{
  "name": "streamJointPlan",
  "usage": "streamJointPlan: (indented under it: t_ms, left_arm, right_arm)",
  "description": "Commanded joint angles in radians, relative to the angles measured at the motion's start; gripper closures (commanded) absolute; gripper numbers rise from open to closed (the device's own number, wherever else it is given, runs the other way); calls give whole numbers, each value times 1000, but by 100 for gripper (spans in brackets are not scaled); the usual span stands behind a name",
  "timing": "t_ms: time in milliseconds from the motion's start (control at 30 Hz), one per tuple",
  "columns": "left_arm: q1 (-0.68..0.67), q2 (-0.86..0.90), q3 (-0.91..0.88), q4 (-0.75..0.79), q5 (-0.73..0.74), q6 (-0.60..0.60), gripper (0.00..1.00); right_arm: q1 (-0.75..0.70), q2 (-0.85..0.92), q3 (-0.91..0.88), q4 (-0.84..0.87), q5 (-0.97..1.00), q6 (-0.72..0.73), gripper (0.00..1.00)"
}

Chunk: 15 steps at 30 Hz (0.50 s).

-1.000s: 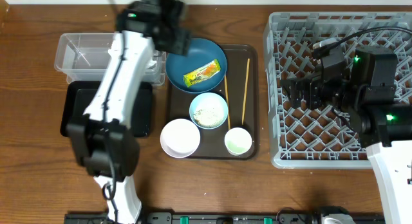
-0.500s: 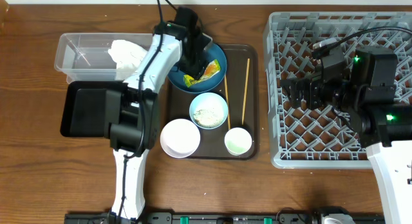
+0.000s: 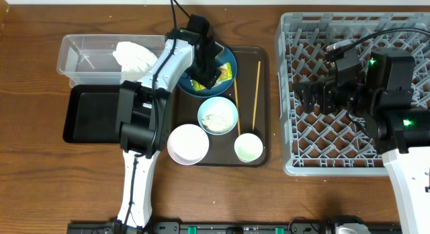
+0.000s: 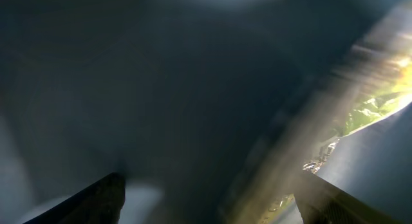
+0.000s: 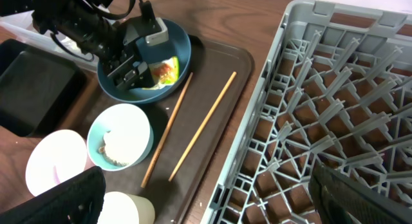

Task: Sort waste into correct bins and load items into the dishwasher rack
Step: 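Return the left gripper to the plate and grasp the yellow wrapper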

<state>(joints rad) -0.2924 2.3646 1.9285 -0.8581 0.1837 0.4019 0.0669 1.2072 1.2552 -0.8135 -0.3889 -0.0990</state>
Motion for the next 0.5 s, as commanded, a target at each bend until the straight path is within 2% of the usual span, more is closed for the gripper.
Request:
streamJointPlan:
  t_ms: [0, 67, 100, 167, 200, 300, 333, 467]
  left_arm:
    - [-5, 40, -9, 1, 8, 13, 14]
    - [-5, 43, -9, 5, 7, 13, 19]
    - [-5, 43, -9, 9, 7, 13, 26]
    - [-5, 43, -8, 16, 7, 13, 46]
    - [-5, 43, -8, 22, 7, 13, 60]
    - [-5, 41, -4, 22, 7, 2, 81]
    - [-5, 39, 0, 22, 7, -23, 91]
    - [-5, 3, 19, 22, 7, -177, 94]
  right_arm:
    - [12, 2, -6, 2, 0, -7, 1]
    - [12, 2, -6, 2, 0, -7, 1]
    - [12, 2, -6, 2, 0, -7, 1]
    - [12, 2, -6, 2, 0, -7, 1]
    - [12, 2, -6, 2, 0, -7, 1]
    - [12, 2, -6, 2, 0, -7, 1]
    - [12, 2, -6, 2, 0, -7, 1]
    - [12, 2, -6, 2, 0, -7, 1]
